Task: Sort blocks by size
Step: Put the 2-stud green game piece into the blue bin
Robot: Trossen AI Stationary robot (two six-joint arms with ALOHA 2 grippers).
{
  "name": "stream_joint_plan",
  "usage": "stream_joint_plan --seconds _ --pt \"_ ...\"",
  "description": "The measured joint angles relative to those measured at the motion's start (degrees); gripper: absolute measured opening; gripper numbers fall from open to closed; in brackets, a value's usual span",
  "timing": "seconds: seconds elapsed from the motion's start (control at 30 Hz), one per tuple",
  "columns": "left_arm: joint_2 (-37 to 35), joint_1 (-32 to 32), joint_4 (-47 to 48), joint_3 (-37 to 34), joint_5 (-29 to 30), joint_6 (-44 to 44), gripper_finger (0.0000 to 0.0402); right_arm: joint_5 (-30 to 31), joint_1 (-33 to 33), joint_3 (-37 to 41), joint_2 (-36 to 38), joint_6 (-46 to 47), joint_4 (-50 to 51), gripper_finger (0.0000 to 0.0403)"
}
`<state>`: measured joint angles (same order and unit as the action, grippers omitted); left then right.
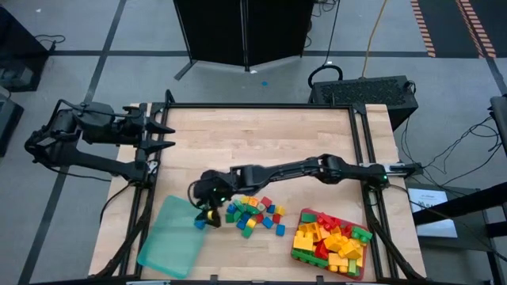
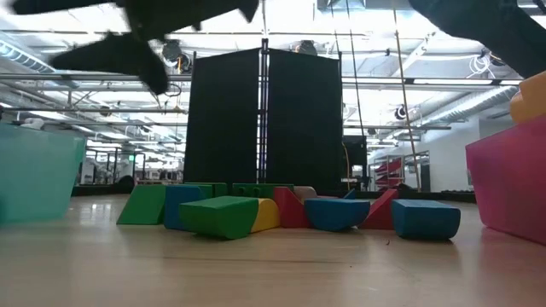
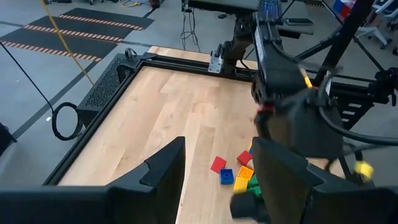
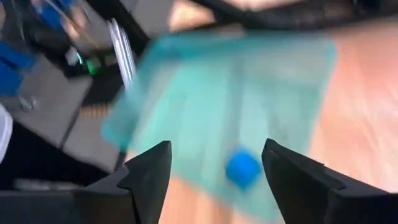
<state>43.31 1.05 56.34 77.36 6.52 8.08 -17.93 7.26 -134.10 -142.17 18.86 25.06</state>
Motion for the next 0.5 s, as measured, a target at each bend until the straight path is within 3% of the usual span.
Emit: stream_joint_plan --seconds 0.13,0.27,0.5 --pt "0.00 -0.01 0.15 0.00 0.00 0.00 0.0187 0.30 -1.29 -0.32 4.08 -2.45 23.99 0.0243" --pt "0.00 -0.01 0.15 0.00 0.00 0.00 0.0187 4.97 -1.72 0.07 3.65 -2.98 44.06 0.0241" --pt "-0.38 0.01 0.28 0.00 0.00 -0.97 0.0187 5.99 -0.14 5.04 3.02 1.69 36.04 0.0246"
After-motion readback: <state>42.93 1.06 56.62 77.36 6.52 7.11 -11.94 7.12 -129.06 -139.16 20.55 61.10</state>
